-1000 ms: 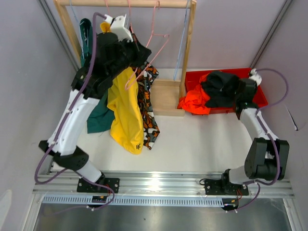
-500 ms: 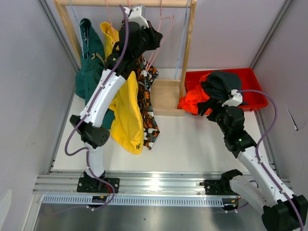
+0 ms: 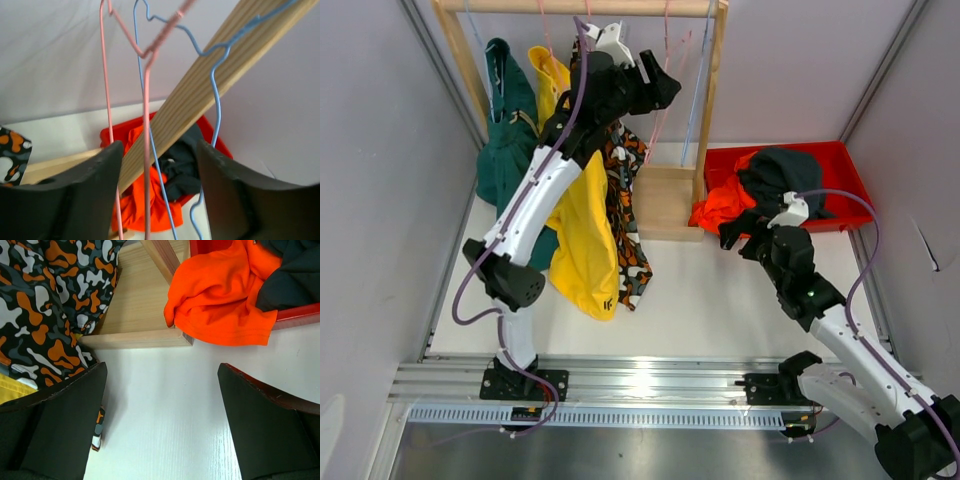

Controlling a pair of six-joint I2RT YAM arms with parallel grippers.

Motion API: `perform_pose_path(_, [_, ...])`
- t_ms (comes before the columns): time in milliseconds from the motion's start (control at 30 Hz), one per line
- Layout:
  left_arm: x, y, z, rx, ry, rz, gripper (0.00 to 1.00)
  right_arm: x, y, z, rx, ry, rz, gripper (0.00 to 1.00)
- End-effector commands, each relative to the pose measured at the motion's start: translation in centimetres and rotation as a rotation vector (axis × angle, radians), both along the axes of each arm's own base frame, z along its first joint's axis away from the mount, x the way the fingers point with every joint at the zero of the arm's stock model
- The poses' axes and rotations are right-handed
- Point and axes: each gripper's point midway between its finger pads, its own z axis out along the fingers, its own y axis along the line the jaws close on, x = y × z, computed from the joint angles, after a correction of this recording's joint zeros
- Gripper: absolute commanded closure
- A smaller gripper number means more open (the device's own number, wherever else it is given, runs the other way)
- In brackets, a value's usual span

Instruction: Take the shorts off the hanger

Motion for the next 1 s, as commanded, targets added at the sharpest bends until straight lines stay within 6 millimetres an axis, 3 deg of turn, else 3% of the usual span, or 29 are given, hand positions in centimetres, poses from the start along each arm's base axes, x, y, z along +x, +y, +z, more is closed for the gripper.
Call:
perform_pose_path(0, [-4.9, 3.1, 6.7, -0.031, -0.107, -0.013, 0.28, 0.1, 0.3, 0.1, 0.006, -0.019, -0.007, 0.01])
perform_pose_path(133, [-6.5, 6.3, 8.7, -0.008, -0.135, 0.056, 0.26, -0.3, 0.7, -0.4, 0.000, -0.009, 0.005, 0.01])
perform_pose_path(267, [-7.0, 9.4, 9.1, 0.026, -0.142, 0.147, 0.25, -0.7, 0.7, -0.6, -0.004, -0.008, 0.005, 0.01])
perform_pose_path(333, [-6.6, 10.2, 8.3, 0.039, -0.122, 0.170, 0.26, -0.8, 0.6, -0.7, -0.004, -0.005, 0.003, 0.01])
perform_pose_path(567, [-5.4, 11.9, 6.3, 0.103, -0.087, 0.263, 0.27, -1.4, 0.2, -0.9, -0.018, 0.001, -0.004, 0.01])
perform_pose_path(767, [-2.7, 11.9, 4.1, 0.129, -0.053, 0.298, 0.27, -2.0, -0.3, -1.3, -0.027, 0.009, -0.014, 0.01])
perform_pose_path(967, [-0.5, 12.4, 3.4, 0.135, -0.035, 0.356, 0.28, -2.4, -0.9, -1.6, -0.030, 0.013, -0.028, 0.01])
